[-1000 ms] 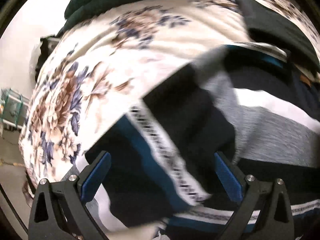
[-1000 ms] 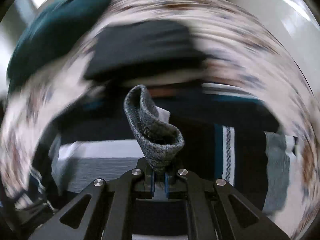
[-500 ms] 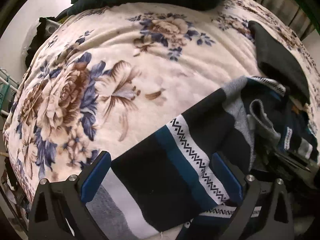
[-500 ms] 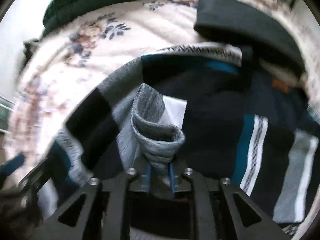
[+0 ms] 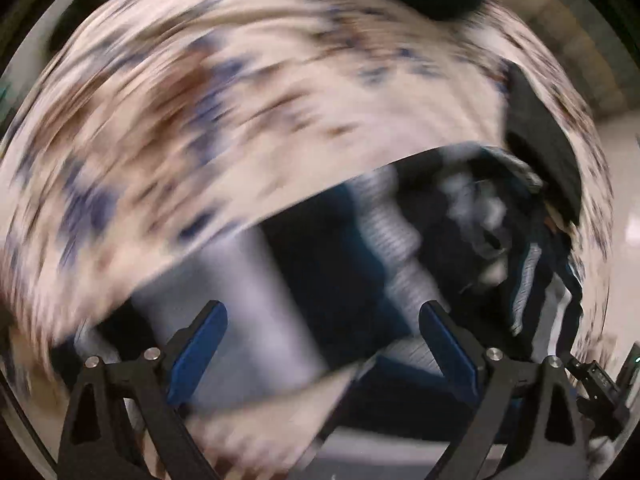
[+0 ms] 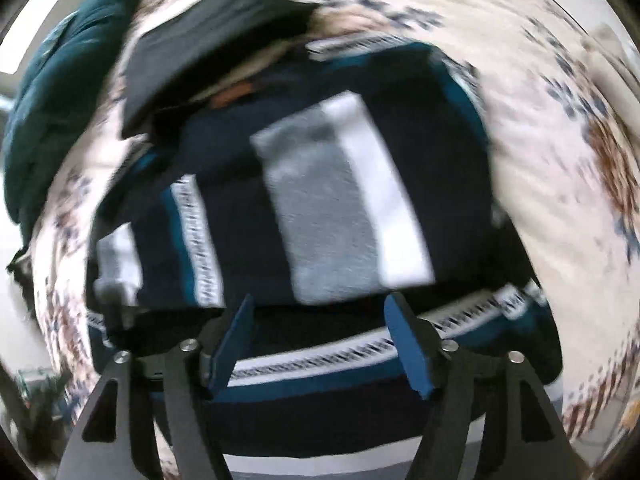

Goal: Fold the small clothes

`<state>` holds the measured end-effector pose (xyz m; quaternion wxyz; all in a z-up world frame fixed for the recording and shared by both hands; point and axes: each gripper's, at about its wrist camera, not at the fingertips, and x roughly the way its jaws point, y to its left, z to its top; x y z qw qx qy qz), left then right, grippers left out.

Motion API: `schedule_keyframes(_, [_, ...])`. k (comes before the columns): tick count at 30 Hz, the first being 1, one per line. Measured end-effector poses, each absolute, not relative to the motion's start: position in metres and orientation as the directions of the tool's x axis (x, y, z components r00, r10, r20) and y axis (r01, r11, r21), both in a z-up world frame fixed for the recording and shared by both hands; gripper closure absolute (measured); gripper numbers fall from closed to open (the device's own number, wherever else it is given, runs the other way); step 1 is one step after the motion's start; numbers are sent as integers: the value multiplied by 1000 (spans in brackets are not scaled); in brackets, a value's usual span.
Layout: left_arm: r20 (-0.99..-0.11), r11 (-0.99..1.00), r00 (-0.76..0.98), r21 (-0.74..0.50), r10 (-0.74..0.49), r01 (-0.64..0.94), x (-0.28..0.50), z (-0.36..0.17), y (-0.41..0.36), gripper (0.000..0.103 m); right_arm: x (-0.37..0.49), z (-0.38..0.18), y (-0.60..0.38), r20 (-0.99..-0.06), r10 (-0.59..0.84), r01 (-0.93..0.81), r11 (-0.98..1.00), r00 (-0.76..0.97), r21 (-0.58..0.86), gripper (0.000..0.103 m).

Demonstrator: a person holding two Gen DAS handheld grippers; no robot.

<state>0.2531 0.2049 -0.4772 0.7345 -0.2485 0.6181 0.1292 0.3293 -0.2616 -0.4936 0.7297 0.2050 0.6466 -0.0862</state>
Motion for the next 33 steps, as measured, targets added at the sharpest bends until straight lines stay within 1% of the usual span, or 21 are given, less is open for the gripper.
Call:
schedule_keyframes(1, [-975,811,189,-201,-114,-550,231,-478,220,5,326,-498,-265,-983,133,398,901,127,173,29])
schedule_keyframes(3, [-979,714,166,-197,-114,-672,176,-480,257,5,322,-505,-261,-989,117,392,909,92,143,29])
schedule_keyframes(7, [-987,539,147,-160,-68,-827,87,-490,324,5,318,-509,-238,-993,112,311,943,46,120,29])
schedule_keyframes(9, [-986,450,159,-168,-58,-877,60,-502,351,5,319,-512,-222,-992,125,275,953,30,128,29])
schedule_keyframes(11, [-974,371,202,-227,-108,-900,49,-524,371,7,321,-515,-203,-992,126,223,967,21,127,29])
schedule_keyframes(13, [-970,340,205,-237,-128,-910,50,-544,382,7,323,-519,-188,-993,116,189,975,12,116,29])
schedule_keyframes(14, [-966,338,215,-251,-141,-907,54,-553,386,22,324,-522,-180,-993,117,175,978,5,116,29])
schedule_keyframes(15, [-974,349,192,-223,-122,-910,61,-556,387,37,324,-525,-175,-993,115,166,980,-2,113,29])
schedule_keyframes(16, [-977,370,189,-212,-99,-905,68,-551,387,61,325,-528,-170,-994,110,159,982,-10,107,29])
schedule_keyframes(17, [-979,414,200,-200,-43,-888,78,-535,385,95,326,-529,-166,-994,106,154,983,-15,103,29])
schedule_keyframes(18, [-977,443,213,-196,-11,-875,84,-522,383,101,326,-531,-162,-995,101,150,984,-19,97,29])
schedule_keyframes(21, [-950,469,303,-234,77,-852,98,-470,387,101,331,-537,-153,-995,97,142,986,-27,92,29])
schedule_keyframes(24, [-921,456,373,-287,110,-842,104,-444,413,101,332,-543,-149,-995,93,133,987,-34,88,29])
schedule_keyframes(26, [-913,434,384,-293,137,-852,111,-442,438,101,334,-546,-148,-995,94,130,988,-34,89,29])
schedule_keyframes(29, [-912,428,389,-303,128,-851,119,-463,466,99,335,-544,-135,-994,103,121,988,-26,99,29])
schedule_keyframes(31, [-921,397,377,-312,98,-863,107,-477,472,99,335,-542,-133,-994,110,114,988,-19,107,29])
schedule_keyframes(32, [-920,370,385,-334,72,-867,103,-483,472,99,334,-541,-133,-992,122,109,987,-15,119,29])
schedule_keyframes(33, [-907,336,420,-385,34,-860,91,-486,471,99,334,-539,-132,-992,123,103,987,-14,121,29])
